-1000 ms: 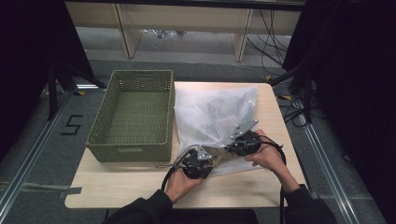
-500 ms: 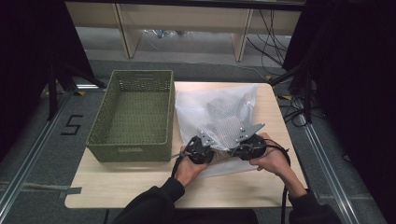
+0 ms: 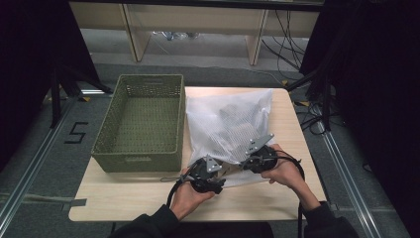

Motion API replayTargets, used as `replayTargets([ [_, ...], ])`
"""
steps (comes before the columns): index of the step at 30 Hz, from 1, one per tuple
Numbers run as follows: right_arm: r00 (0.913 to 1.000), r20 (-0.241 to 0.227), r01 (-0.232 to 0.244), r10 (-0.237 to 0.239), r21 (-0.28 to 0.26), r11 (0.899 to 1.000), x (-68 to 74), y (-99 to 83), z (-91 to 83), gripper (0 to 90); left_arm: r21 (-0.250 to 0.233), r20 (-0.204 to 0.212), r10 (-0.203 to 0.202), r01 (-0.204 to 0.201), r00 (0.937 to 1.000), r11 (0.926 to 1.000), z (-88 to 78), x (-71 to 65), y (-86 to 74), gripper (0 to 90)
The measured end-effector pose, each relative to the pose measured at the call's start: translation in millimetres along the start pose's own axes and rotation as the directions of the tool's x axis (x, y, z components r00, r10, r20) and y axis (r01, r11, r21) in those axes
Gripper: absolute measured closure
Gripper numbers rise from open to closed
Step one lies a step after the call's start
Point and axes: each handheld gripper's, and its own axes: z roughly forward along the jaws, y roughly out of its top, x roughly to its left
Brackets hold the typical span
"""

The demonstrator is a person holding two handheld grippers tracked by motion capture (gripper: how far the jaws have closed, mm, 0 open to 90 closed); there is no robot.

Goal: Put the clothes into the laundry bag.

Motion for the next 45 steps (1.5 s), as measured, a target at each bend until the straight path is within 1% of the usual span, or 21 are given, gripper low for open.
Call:
replayTargets([
  [3, 0.9999, -0.004, -0.013, 0.013, 0.002, 1.0, 1.3, 0.4, -2.8, 89.4, 0.0, -0.016, -0.02, 0.02, 0.9997, 0.9998, 17.9, 5.7, 7.2, 40.7],
  [4, 0.9999, 0.0, -0.012, 0.012, 0.0, 1.0, 1.3, 0.4, -4.3, 89.4, 0.003, -0.012, -0.017, 0.017, 0.9998, 0.9999, 23.2, 8.4, 9.4, 45.1],
  [7, 1.0, -0.001, -0.008, 0.008, -0.009, 1.0, 1.5, 1.1, -9.7, 89.4, -0.013, -0.017, -0.024, 0.023, 0.9996, 0.9996, 34.5, 16.3, 15.1, 69.7],
  [9, 1.0, 0.0, -0.004, 0.004, -0.018, 1.0, 3.0, 1.5, -12.0, 89.5, -0.024, -0.024, -0.021, 0.02, 0.9995, 0.9995, 38.4, 18.8, 20.1, 80.0],
  [11, 1.0, -0.009, 0.003, -0.003, -0.015, 1.0, 4.1, 1.8, -14.1, 89.5, -0.034, -0.056, 0.015, -0.017, 0.9983, 0.9993, 36.8, 22.5, 26.6, 83.9],
  [13, 0.9999, -0.01, 0.004, -0.004, -0.019, 1.0, 4.8, 1.9, -14.9, 89.6, -0.102, -0.094, -0.037, 0.028, 0.9948, 0.9944, 37.2, 25.8, 32.1, 84.2],
  [14, 1.0, -0.007, 0.007, -0.007, -0.019, 1.0, 5.4, 2.1, -14.8, 89.7, -0.11, -0.098, -0.057, 0.046, 0.9936, 0.9929, 36.4, 29.3, 34.0, 84.4],
  [15, 0.9999, -0.007, 0.009, -0.009, -0.027, 1.0, 5.8, 2.1, -14.1, 89.7, -0.109, -0.111, -0.051, 0.039, 0.9925, 0.9933, 36.0, 32.8, 34.8, 84.5],
  [20, 0.9995, -0.031, -0.008, 0.008, 0.02, 1.0, 6.4, -1.4, 2.2, 89.8, -0.085, -0.089, -0.087, 0.079, 0.9923, 0.9933, 42.6, 32.4, 25.1, 78.8],
  [22, 0.9994, -0.033, -0.008, 0.009, 0.036, 0.999, 6.1, -4.5, 13.6, 89.7, -0.036, -0.069, -0.037, 0.034, 0.997, 0.9988, 35.5, 31.1, 21.5, 70.4],
  [23, 0.9994, -0.034, 0.011, -0.01, 0.037, 0.999, 4.5, -5.3, 18.0, 89.7, -0.032, -0.058, -0.032, 0.03, 0.9978, 0.999, 31.7, 28.9, 19.5, 67.5],
  [27, 0.9996, -0.028, 0.01, -0.009, 0.047, 0.999, 2.8, -5.6, 25.0, 89.6, -0.017, -0.032, -0.041, 0.04, 0.9986, 0.999, 9.7, 19.4, 10.5, 51.7],
  [30, 0.9997, -0.02, 0.017, -0.016, 0.052, 0.998, 1.6, -4.6, 28.4, 89.6, 0.011, -0.024, 0.015, -0.015, 0.9996, 0.9998, -5.4, 13.3, 1.7, 48.8],
  [32, 0.9999, -0.012, 0.005, -0.004, 0.058, 0.998, 2.2, -4.4, 29.1, 89.6, 0.076, 0.022, 0.015, -0.017, 0.9996, 0.997, -6.7, 12.7, -3.9, 40.7],
  [33, 1.0, -0.008, 0.006, -0.005, 0.059, 0.998, 2.0, -4.2, 29.5, 89.7, 0.069, 0.015, -0.001, 0.0, 0.9999, 0.9976, -5.4, 11.9, -6.9, 39.1],
  [34, 0.9999, -0.01, 0.007, -0.006, 0.06, 0.998, 1.8, -4.1, 29.7, 89.6, 0.075, -0.005, 0.032, -0.032, 0.9995, 0.9967, -3.8, 13.6, -8.2, 38.2],
  [37, 0.9999, -0.014, 0.006, -0.006, 0.064, 0.998, 1.2, -3.6, 28.7, 89.6, 0.111, 0.019, -0.018, 0.016, 0.9997, 0.9937, 5.6, 15.6, -8.9, 32.2],
  [39, 0.9998, -0.02, 0.004, -0.003, 0.062, 0.998, 0.8, -3.9, 28.1, 89.6, 0.127, 0.019, 0.005, -0.008, 0.9998, 0.9919, 9.5, 15.6, -7.3, 29.0],
  [43, 0.9996, -0.019, 0.02, -0.019, 0.046, 0.999, 0.0, -4.0, 28.1, 89.6, 0.099, 0.005, 0.028, -0.029, 0.9996, 0.9947, 16.6, 13.1, -3.3, 27.5],
  [44, 0.9999, -0.015, 0.008, -0.007, 0.049, 0.999, 0.9, -3.9, 27.5, 89.6, 0.087, 0.025, 0.029, -0.031, 0.9993, 0.9957, 17.4, 13.1, -2.9, 32.3],
  [45, 0.9995, -0.023, 0.022, -0.021, 0.045, 0.999, 0.6, -3.4, 28.1, 89.6, 0.071, 0.018, 0.04, -0.041, 0.999, 0.9966, 17.2, 13.1, -2.4, 40.5],
])
